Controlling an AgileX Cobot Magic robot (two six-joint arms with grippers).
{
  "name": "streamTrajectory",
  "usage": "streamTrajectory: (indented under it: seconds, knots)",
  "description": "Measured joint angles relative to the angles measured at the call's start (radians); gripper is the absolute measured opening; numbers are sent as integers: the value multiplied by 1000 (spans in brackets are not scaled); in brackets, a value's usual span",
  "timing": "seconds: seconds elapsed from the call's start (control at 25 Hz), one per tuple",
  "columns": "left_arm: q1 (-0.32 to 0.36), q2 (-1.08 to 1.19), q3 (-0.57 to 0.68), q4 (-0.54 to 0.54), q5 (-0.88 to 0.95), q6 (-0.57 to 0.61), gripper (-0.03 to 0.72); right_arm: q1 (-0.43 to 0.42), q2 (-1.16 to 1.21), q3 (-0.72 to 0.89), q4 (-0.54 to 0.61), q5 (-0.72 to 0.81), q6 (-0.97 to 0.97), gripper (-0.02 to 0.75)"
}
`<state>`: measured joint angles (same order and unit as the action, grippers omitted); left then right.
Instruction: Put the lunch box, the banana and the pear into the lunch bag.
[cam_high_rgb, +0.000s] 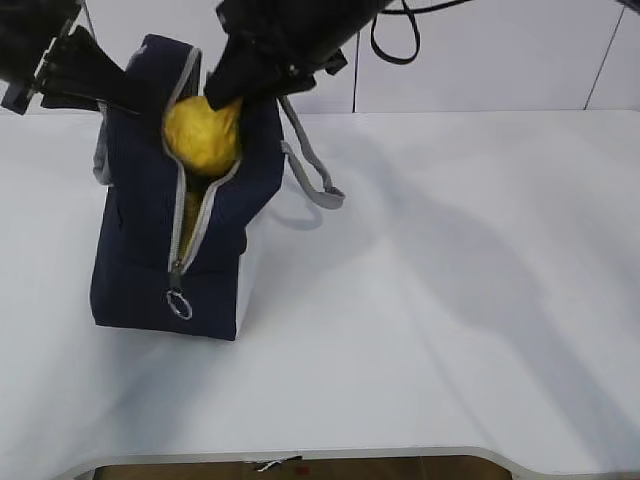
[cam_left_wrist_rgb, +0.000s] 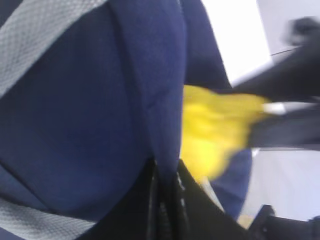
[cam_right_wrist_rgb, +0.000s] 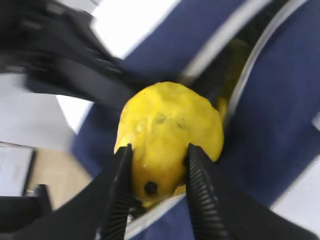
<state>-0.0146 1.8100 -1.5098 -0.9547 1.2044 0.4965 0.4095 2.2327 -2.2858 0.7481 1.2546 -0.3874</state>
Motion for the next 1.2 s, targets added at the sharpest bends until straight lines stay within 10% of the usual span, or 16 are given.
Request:
streamTrajectory:
  seconds: [0.44, 0.76, 1.2]
  knots:
    - [0, 0, 0, -33, 6, 2, 11, 0, 50, 0, -89, -2, 2, 288]
    - [0, 0, 0, -38, 6, 2, 11, 0, 51, 0, -67, -3, 61, 591]
    - [0, 0, 0, -34, 6, 2, 11, 0, -98, 0, -150, -4, 82, 557]
